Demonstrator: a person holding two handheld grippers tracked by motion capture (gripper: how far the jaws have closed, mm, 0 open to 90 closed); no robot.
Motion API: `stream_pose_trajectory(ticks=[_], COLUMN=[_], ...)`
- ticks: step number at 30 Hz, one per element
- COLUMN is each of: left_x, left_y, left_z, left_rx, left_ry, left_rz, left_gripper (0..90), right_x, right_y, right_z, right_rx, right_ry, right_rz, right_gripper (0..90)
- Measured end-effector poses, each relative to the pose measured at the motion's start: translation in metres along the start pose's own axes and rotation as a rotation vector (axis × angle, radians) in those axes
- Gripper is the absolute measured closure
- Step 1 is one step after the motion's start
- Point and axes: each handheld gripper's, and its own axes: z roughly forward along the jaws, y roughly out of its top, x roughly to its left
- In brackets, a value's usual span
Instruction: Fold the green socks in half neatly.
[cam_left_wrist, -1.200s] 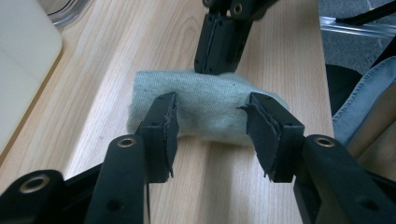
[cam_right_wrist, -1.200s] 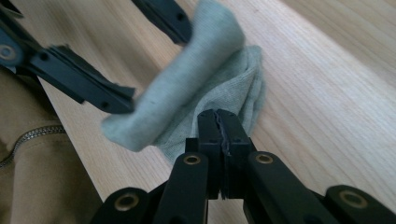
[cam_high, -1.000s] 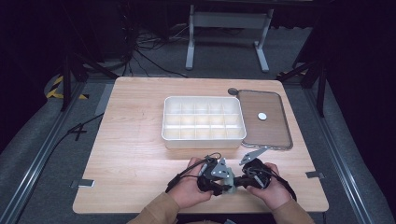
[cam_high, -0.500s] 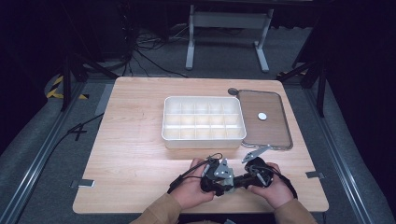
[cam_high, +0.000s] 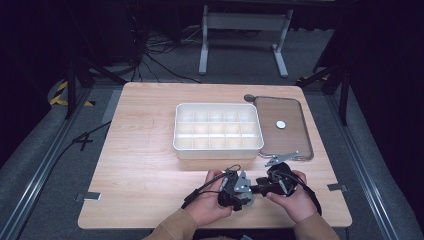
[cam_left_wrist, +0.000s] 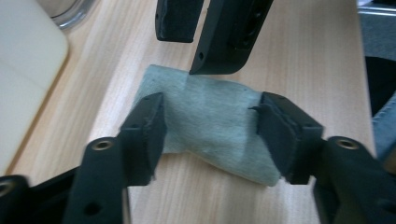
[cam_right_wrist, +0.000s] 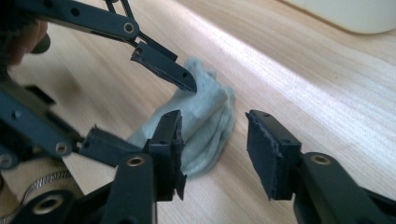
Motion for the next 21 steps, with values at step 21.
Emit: stream_pose_trajectory(ticks=[21], left_x=[-0.001], left_y=[-0.004], left_z=[0.002], left_rx=[0.026], left_ry=[0.072], left_rz=[-0.097], left_gripper=[19.0], right_x=[-0.003], right_y=[0.008], right_z=[0.011], right_rx=[0.002], right_ry=[0.046], right_rz=[0.026], right_gripper=[45.4])
